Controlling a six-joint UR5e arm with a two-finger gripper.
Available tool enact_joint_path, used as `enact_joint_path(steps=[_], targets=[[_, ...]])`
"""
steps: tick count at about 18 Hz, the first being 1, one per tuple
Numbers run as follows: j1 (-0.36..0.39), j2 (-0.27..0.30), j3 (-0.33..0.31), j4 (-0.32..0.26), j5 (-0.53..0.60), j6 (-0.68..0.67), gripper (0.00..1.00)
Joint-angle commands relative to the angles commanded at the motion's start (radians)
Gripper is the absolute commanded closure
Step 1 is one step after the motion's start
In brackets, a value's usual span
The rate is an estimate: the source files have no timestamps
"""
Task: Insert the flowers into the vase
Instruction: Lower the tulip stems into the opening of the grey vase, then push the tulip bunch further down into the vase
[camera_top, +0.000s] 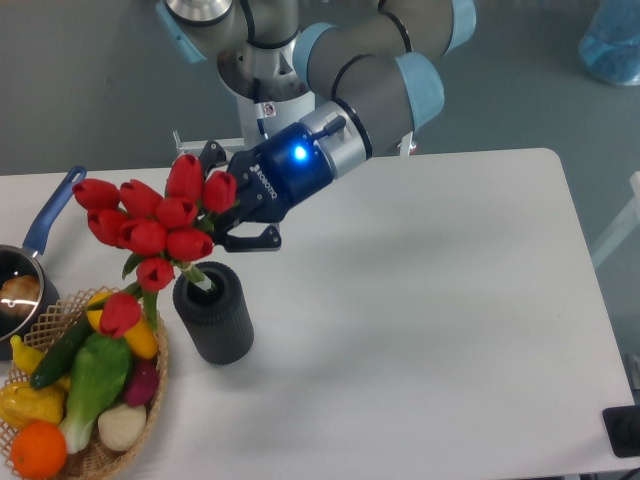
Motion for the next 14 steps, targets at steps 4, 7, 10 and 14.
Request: enact_joint_path(steps=[4, 7, 10, 14], targets=[[0.000, -0.012, -0.012, 0.000, 0.029, 0.003, 1.00], [-0.006, -0.038, -0.020, 0.014, 0.078, 0.005, 1.00], [-0.015, -0.063, -0.020, 0.032, 0.112, 0.008, 1.00], [-0.021, -0.089, -0.025, 0.034, 0.153, 0.057, 0.97]])
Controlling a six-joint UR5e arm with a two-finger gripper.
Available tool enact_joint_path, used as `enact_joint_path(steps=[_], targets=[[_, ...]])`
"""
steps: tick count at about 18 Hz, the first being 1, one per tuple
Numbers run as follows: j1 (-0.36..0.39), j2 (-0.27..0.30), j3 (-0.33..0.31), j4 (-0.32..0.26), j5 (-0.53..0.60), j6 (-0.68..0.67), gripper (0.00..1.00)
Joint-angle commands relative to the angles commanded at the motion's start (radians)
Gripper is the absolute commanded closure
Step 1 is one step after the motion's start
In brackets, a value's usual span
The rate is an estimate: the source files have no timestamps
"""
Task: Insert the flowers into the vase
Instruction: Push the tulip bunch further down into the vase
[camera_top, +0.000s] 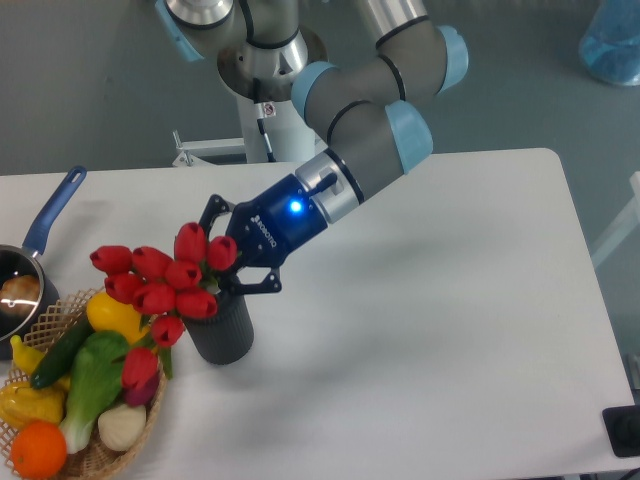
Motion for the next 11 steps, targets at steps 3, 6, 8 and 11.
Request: enact_joint_path(steps=[3, 6, 8, 11], targets=[[0.000, -0.009, -0.020, -0.002, 0.021, 0.032, 0.96], [0.003, -0.011, -0.035, -0.002, 0.032, 0.054, 0.90], [0.008, -0.009, -0.044, -0.002, 0.037, 0.054, 0.87], [0.017, -0.006, -0.066, -0.002, 0.051, 0.063, 0.74]])
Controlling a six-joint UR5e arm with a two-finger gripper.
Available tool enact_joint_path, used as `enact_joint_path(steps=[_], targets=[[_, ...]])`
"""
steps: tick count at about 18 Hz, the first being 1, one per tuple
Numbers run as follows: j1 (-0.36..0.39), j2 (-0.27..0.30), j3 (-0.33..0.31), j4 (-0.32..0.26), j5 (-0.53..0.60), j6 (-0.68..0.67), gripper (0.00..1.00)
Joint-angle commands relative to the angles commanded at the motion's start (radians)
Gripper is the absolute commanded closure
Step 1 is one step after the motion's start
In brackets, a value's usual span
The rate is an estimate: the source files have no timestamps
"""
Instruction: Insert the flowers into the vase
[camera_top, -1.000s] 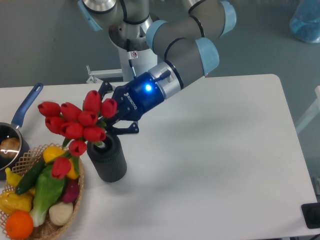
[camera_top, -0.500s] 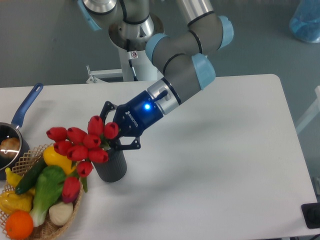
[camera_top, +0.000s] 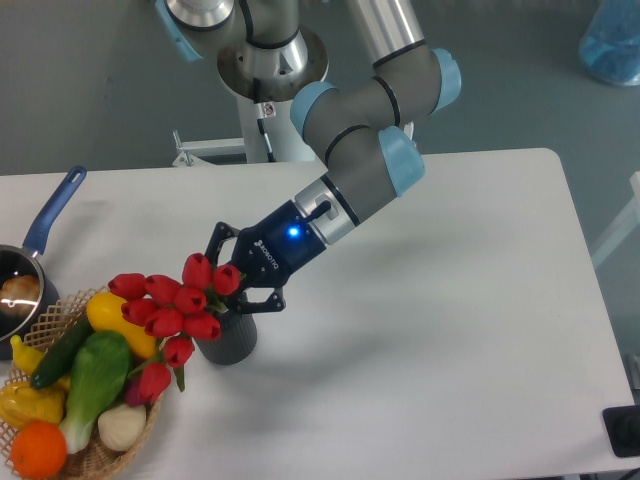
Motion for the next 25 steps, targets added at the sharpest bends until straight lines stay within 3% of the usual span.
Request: enact_joint_path(steps=[1, 3, 5, 6, 11, 17, 23, 25], targets=[[0.005, 0.002, -0.006, 0.000, 0.003, 0.002, 0.72], [0.011, 0.006, -0.018, 0.000, 0.012, 0.003, 0.55], [0.017, 0.014, -0.031, 0.000, 0.031, 0.002, 0.14], [0.023, 0.023, -0.038, -0.002, 0.041, 0.002, 0.00], [0.075, 0.084, -0.081, -0.002, 0.150, 0.003, 0.00], [0.118, 0.178, -0.089, -0.014, 0.536, 0.003, 0.00], [0.192, 0.190, -0.052, -0.011, 0.670, 0.052, 0.00], [0.216, 0.187, -0.026, -0.011, 0.769, 0.055, 0.00]])
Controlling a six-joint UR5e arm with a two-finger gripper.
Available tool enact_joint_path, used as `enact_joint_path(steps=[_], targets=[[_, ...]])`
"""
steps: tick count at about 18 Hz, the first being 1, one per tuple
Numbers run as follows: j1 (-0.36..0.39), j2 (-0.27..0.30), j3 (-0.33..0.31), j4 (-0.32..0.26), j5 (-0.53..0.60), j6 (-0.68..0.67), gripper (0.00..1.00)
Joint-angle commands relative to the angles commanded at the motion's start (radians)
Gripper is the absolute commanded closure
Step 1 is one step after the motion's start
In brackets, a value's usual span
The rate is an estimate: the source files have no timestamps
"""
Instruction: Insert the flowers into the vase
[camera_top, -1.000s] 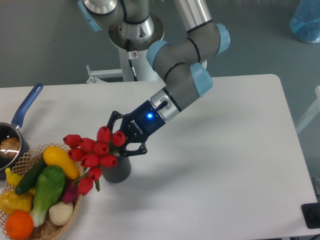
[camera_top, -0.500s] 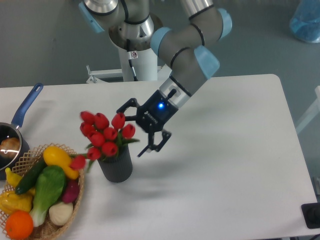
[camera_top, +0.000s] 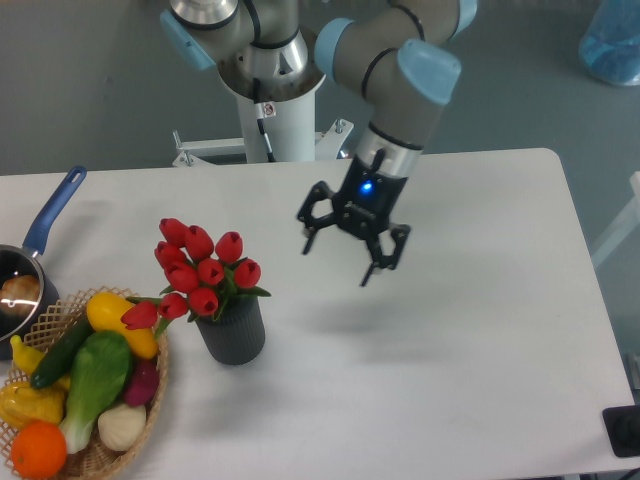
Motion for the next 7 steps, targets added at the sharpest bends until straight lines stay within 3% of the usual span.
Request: enact_joint_path(steps=[7], targets=[[0.000, -0.028, 0.046, -0.002, 0.249, 0.060, 0.00]])
